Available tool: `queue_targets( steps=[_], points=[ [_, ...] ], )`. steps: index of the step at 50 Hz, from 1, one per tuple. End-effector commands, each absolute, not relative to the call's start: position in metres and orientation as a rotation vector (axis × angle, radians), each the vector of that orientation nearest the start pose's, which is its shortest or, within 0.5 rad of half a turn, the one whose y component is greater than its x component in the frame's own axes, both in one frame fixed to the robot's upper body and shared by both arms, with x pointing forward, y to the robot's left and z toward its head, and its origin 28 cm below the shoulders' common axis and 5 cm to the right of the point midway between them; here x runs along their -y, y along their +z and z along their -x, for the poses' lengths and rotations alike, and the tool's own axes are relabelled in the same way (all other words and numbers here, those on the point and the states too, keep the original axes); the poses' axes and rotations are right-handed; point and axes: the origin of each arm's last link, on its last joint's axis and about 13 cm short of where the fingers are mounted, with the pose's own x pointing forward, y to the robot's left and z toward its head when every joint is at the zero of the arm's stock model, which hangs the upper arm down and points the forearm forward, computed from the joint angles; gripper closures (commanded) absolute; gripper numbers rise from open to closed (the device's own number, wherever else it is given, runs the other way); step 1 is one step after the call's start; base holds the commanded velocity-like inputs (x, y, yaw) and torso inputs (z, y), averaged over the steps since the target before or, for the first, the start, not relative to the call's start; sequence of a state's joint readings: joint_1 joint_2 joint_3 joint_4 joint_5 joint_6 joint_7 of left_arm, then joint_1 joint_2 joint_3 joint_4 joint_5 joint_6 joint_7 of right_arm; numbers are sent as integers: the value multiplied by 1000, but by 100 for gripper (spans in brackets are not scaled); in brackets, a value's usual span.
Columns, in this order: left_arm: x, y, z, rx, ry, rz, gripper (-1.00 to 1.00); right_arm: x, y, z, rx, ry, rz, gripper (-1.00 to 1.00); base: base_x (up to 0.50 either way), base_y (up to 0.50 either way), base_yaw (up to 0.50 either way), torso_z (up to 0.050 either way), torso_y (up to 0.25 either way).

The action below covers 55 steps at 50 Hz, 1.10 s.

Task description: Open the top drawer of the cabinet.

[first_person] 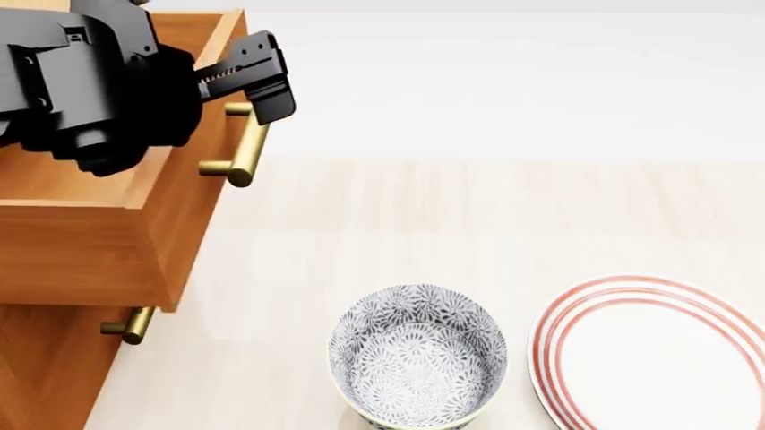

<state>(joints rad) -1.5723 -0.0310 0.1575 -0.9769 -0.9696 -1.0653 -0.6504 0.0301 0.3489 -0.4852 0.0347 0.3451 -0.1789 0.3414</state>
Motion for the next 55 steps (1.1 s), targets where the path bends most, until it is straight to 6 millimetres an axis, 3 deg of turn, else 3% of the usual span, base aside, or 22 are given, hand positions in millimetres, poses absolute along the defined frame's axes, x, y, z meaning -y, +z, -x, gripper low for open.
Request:
queue_targets(
  steps=[1,27,55],
  points=[
    [-135,321,-387,-592,-166,383,-100,90,8,-198,24,99,-33,-100,0,0,0,0,0],
    [-110,324,-385,-577,-260,379,-100,92,7,-199,22,103,-38,-100,0,0,0,0,0],
    [-78,331,-370,-563,-390,367,-100,92,4,-197,14,118,-35,-100,0,0,0,0,1]
  ],
)
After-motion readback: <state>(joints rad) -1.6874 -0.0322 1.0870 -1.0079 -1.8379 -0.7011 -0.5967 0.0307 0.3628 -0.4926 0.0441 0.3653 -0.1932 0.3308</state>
